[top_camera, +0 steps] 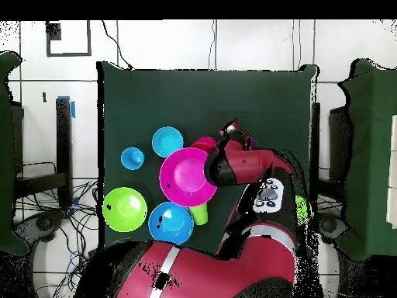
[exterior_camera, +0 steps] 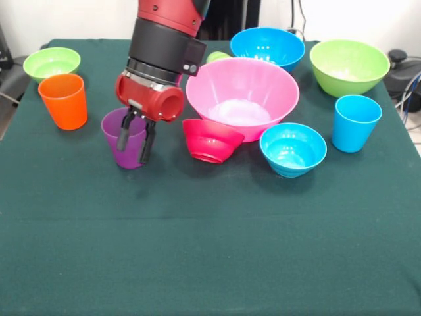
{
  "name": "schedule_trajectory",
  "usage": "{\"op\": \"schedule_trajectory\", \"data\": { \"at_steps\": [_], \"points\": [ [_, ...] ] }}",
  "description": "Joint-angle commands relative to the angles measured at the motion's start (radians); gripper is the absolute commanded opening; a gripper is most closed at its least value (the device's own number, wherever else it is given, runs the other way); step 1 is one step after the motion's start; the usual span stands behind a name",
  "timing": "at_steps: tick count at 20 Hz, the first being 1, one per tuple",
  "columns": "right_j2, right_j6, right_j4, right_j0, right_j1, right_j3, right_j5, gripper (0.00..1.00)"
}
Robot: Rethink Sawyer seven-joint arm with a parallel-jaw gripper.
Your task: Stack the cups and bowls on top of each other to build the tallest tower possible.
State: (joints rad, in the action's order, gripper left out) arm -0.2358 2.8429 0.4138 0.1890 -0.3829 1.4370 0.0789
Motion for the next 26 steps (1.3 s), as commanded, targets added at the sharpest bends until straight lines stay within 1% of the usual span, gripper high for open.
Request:
{"op": "schedule_trajectory", "data": {
  "at_steps": [1, 6, 9, 11, 14, 16, 18, 26],
  "points": [
    [0.167, -0.142, 0.098, -0.009, -0.005, 0.038, -0.13, 1.0],
    [0.182, -0.143, 0.113, 0.0, -0.012, 0.038, -0.144, 1.0],
    [0.209, -0.162, 0.123, 0.02, -0.035, 0.051, -0.178, 1.0],
    [0.226, -0.18, 0.127, 0.031, -0.063, 0.068, -0.215, 1.0],
    [0.276, -0.257, 0.127, 0.065, -0.148, 0.131, -0.331, 1.0],
    [0.29, -0.277, 0.123, 0.079, -0.195, 0.176, -0.371, 1.0],
    [0.309, -0.288, 0.128, 0.099, -0.22, 0.202, -0.385, 1.0],
    [0.322, -0.256, 0.17, 0.108, -0.227, 0.23, -0.382, 1.0]
  ]
}}
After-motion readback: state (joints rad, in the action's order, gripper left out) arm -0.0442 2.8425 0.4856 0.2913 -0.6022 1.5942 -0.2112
